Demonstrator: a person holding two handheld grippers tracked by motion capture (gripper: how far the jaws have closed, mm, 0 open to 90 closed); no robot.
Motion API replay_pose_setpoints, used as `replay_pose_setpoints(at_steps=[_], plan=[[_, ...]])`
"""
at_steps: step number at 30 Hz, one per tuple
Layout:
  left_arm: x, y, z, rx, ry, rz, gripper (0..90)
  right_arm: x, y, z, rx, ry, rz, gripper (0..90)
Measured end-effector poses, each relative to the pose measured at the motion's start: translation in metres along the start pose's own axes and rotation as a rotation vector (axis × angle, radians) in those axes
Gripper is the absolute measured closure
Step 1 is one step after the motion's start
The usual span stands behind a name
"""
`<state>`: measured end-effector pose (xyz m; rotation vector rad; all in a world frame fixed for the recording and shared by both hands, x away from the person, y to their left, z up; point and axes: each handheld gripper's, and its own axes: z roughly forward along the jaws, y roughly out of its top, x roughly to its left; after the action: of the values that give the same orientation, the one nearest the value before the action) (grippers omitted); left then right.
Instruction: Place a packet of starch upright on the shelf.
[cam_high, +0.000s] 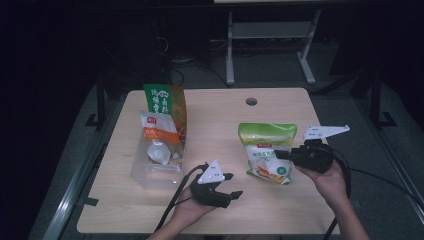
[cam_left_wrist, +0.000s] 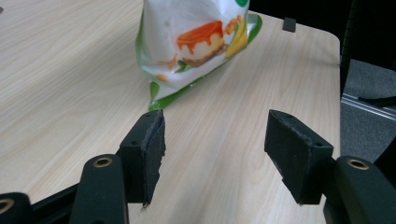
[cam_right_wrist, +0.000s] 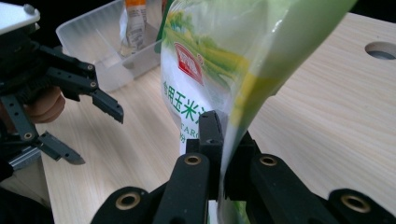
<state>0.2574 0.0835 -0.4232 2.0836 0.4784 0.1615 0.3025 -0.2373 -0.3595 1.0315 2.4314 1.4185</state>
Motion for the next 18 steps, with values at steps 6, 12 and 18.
replay_pose_setpoints(at_steps=[6,12,18], plan=[[-0.004,-0.005,-0.009,-0.002,0.001,0.011,36.6,0.004,0.014,0.001,-0.013,0.014,-0.012,87.8],[-0.009,-0.011,-0.016,-0.012,0.004,0.017,35.4,0.010,0.032,0.006,-0.017,0.029,-0.036,87.9],[-0.013,-0.016,-0.021,-0.008,0.007,0.027,34.9,0.020,0.049,0.016,-0.013,0.055,-0.058,88.0]])
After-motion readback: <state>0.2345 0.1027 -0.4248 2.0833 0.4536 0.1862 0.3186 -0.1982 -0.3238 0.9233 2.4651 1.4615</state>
